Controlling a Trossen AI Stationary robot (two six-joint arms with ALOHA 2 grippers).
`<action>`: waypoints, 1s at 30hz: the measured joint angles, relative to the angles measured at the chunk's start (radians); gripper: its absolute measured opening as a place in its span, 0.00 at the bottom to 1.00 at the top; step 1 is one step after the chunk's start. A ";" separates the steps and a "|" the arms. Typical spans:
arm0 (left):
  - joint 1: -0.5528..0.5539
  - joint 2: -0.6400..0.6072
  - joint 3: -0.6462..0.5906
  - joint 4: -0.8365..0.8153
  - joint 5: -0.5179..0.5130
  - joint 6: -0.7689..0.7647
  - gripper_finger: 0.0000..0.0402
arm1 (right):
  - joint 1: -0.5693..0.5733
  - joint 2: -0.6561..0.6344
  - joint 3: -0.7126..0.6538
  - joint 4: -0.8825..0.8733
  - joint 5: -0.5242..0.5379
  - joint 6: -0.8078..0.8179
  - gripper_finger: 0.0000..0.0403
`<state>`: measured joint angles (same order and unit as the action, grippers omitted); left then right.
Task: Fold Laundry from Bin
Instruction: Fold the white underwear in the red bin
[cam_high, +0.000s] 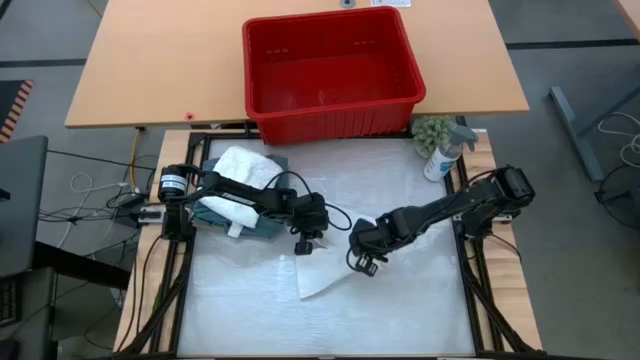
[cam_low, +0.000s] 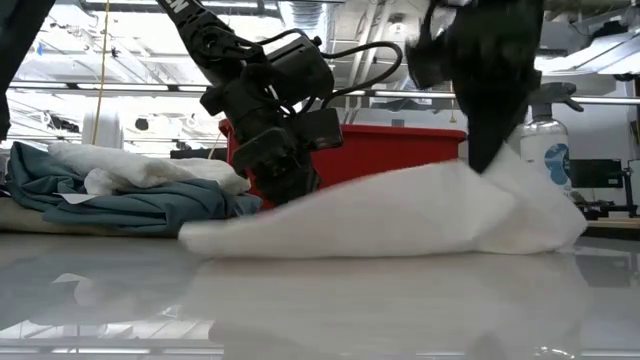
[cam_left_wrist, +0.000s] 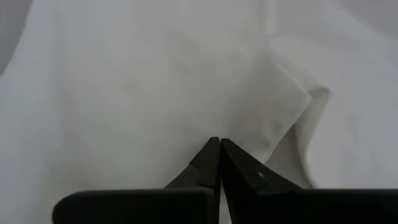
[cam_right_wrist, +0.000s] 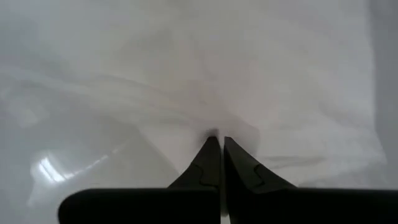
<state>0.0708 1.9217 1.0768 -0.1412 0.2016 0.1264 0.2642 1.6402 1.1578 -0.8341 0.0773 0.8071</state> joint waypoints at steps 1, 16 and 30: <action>0.000 0.000 0.000 -0.001 0.003 0.000 0.00 | -0.013 0.001 -0.011 -0.006 -0.001 0.022 0.06; -0.001 0.000 0.000 -0.011 0.003 0.003 0.00 | -0.140 -0.027 -0.022 -0.061 0.082 0.084 0.06; -0.001 0.001 0.000 -0.021 0.003 0.011 0.00 | -0.370 -0.027 -0.022 0.030 0.072 -0.130 0.06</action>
<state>0.0700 1.9224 1.0767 -0.1623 0.2050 0.1375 -0.1059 1.6136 1.1355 -0.8040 0.1497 0.6771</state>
